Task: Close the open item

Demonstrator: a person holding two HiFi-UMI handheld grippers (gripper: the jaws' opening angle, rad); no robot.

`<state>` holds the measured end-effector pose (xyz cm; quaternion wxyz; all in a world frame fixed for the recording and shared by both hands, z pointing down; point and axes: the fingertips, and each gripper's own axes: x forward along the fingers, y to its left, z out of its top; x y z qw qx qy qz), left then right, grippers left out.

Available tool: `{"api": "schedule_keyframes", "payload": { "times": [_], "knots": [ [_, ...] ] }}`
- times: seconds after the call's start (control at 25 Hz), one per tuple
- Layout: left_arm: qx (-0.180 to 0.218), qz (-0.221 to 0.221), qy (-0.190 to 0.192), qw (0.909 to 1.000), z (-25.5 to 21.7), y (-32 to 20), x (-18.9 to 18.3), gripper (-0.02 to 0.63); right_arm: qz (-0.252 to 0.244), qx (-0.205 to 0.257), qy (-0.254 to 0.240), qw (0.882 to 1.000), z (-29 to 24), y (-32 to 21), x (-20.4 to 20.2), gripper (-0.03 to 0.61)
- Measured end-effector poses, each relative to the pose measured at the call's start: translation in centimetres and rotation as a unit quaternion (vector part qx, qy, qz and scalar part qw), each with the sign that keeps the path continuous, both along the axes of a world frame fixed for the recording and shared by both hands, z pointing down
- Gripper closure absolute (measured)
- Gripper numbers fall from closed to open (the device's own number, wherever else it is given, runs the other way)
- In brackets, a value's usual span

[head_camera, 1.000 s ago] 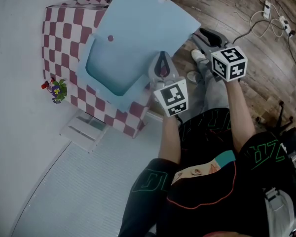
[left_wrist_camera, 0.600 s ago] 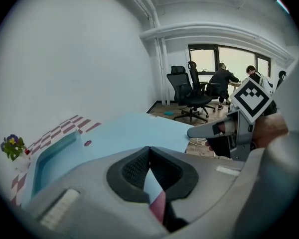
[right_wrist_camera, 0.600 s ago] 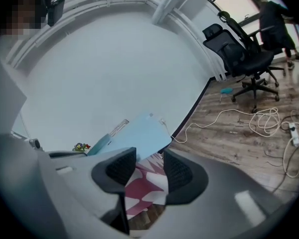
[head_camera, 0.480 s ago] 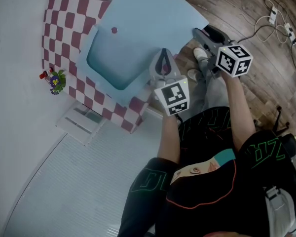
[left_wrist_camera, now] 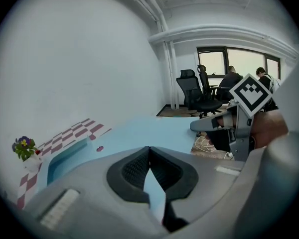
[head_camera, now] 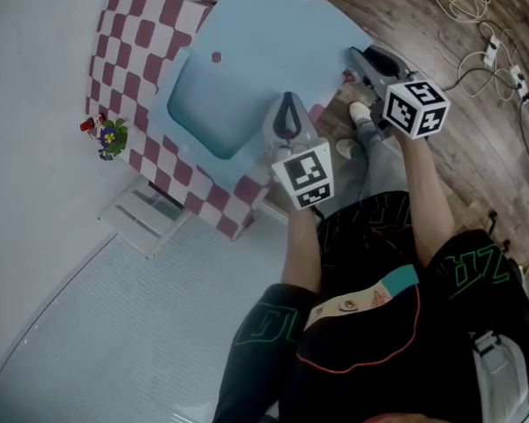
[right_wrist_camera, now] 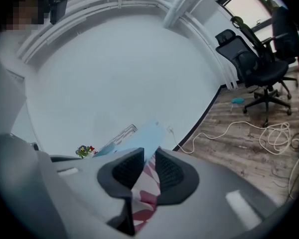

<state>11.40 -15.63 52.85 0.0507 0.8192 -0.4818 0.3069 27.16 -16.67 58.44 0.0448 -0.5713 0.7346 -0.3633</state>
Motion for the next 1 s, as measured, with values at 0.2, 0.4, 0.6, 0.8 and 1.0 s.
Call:
{"api": "schedule_keyframes", "payload": {
  "times": [0.2,0.4,0.6,0.8,1.0],
  "knots": [
    [0.018,-0.030,0.008,0.9994,-1.7,-0.9,-1.1,0.606,-0.037,0.035,0.018,0.999,-3.2,-1.9,-0.7,0.528],
    [0.031,-0.063,0.012,0.9975,-2.7,-1.5,-3.1,0.606,-0.054,0.061,0.043,0.996,-5.4,-3.3,-1.5,0.541],
    [0.039,-0.103,0.009,0.9939,-3.7,-1.8,-5.7,0.606,-0.072,0.085,0.052,0.992,-7.5,-4.8,-2.3,0.549],
    [0.051,-0.133,0.011,0.9898,-5.2,-2.2,-7.8,0.606,-0.092,0.111,0.069,0.987,-9.9,-6.1,-3.9,0.560],
    [0.070,-0.158,0.011,0.9849,-6.9,-2.5,-10.1,0.606,-0.122,0.147,0.084,0.978,-12.6,-7.5,-6.7,0.569]
  ]
}}
